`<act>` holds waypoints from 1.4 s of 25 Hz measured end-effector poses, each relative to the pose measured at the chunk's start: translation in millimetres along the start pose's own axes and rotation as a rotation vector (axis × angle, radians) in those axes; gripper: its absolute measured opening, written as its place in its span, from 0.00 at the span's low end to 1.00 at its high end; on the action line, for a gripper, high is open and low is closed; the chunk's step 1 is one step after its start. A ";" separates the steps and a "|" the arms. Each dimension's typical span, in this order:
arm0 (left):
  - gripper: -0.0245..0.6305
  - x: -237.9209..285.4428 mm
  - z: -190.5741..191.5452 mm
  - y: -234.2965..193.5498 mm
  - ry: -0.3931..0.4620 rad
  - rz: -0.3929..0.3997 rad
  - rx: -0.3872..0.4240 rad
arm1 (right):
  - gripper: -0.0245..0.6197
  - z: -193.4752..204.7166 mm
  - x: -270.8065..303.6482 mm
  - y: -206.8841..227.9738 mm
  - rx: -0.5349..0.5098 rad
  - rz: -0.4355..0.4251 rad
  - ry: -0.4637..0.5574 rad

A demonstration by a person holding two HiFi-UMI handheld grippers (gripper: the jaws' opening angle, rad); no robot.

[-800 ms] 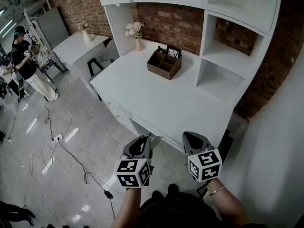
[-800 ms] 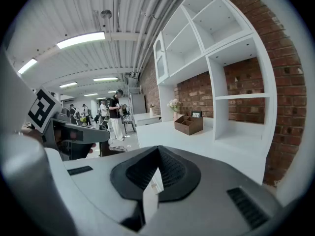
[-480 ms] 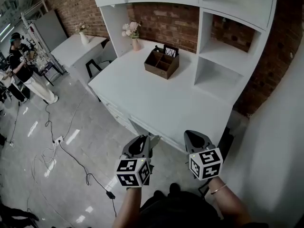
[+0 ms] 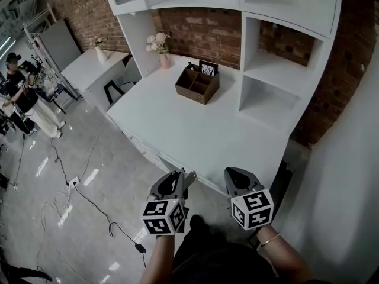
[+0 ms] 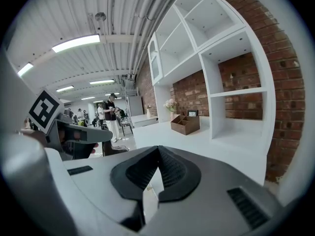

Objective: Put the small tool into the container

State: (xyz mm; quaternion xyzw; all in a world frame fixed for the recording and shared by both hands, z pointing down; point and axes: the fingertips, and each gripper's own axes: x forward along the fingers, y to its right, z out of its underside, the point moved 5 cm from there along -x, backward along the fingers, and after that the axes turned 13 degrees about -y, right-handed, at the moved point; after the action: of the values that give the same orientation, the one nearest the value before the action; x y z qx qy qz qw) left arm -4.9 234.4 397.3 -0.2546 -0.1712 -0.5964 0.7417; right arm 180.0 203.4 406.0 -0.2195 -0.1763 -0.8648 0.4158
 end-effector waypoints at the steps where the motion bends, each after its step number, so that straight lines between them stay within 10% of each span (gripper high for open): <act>1: 0.15 4.5 -2.7 -2.9 -0.001 0.000 0.000 | 0.05 -1.4 4.8 1.3 0.003 0.000 -0.001; 35: 0.15 257.9 -209.1 -185.6 -0.046 0.169 0.050 | 0.05 -171.4 298.8 64.4 0.120 0.065 -0.084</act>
State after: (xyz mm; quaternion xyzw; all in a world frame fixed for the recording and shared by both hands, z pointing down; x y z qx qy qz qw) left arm -136.4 -122.5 403.6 -0.2632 -0.1810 -0.5210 0.7915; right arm 24.6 -110.0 426.8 -0.2357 -0.2378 -0.8289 0.4482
